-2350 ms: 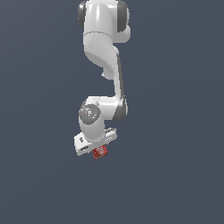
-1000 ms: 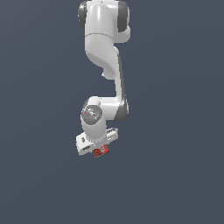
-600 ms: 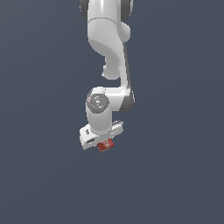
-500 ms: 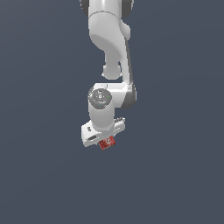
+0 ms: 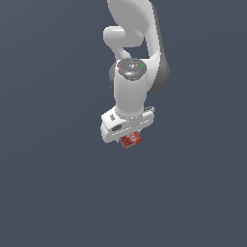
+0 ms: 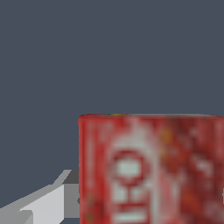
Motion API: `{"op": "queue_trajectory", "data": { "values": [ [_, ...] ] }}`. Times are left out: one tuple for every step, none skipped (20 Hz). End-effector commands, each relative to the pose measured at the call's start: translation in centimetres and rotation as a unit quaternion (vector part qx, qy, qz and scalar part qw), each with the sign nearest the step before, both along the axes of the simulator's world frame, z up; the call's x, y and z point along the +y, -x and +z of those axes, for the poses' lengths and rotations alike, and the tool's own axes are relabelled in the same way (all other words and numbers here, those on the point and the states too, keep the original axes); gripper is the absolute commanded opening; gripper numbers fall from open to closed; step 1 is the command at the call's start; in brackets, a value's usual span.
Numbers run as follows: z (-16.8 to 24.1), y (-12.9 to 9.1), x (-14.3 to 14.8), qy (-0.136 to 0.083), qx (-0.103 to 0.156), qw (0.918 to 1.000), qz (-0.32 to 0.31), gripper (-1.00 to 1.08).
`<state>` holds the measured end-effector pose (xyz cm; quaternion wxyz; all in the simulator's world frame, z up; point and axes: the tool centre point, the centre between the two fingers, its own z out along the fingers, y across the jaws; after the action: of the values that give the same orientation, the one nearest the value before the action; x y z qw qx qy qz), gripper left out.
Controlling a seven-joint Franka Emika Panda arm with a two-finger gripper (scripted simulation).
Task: Pick up the object and move it to a goal position.
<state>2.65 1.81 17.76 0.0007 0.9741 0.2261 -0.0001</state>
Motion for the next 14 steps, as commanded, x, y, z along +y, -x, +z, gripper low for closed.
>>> {"op": "queue_trajectory", "data": {
  "values": [
    [2.5, 0.9, 1.4, 0.000, 0.000, 1.0000, 0.000, -1.00],
    [3.5, 1.1, 1.9, 0.000, 0.000, 1.0000, 0.000, -1.00],
    [4.4, 1.4, 2.4, 0.000, 0.000, 1.0000, 0.000, -1.00],
    [5.3, 1.7, 2.9, 0.000, 0.000, 1.0000, 0.000, -1.00],
    [6.2, 1.9, 3.4, 0.000, 0.000, 1.0000, 0.000, -1.00],
    [7.0, 2.2, 3.8, 0.000, 0.000, 1.0000, 0.000, -1.00],
    [7.8, 2.4, 4.3, 0.000, 0.000, 1.0000, 0.000, -1.00],
    [8.6, 2.6, 4.7, 0.000, 0.000, 1.0000, 0.000, -1.00],
    [9.3, 2.8, 5.1, 0.000, 0.000, 1.0000, 0.000, -1.00],
    [9.9, 3.0, 5.4, 0.000, 0.000, 1.0000, 0.000, -1.00],
    [10.5, 3.1, 5.7, 0.000, 0.000, 1.0000, 0.000, -1.00],
    [11.0, 3.2, 6.0, 0.000, 0.000, 1.0000, 0.000, -1.00],
    [11.5, 3.3, 6.3, 0.000, 0.000, 1.0000, 0.000, -1.00],
    [11.8, 3.4, 6.5, 0.000, 0.000, 1.0000, 0.000, -1.00]
  ]
}}
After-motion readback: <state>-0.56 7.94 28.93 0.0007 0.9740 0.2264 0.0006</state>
